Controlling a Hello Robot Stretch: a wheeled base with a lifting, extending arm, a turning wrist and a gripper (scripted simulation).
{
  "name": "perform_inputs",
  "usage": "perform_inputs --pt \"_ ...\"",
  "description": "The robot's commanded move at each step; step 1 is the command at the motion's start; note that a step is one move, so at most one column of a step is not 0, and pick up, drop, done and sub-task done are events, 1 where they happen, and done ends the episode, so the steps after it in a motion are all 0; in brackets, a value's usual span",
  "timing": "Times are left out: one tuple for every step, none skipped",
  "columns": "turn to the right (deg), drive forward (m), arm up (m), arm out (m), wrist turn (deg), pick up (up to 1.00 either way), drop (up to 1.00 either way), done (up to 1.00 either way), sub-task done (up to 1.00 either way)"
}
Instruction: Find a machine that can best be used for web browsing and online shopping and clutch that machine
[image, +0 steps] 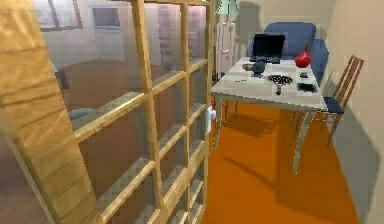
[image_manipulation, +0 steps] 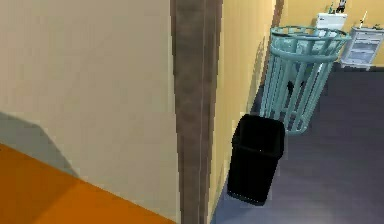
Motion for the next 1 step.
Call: perform_inputs --pt "24.0 0.00 0.00 0.00 0.0 0.00 0.00 0.00 0.00"
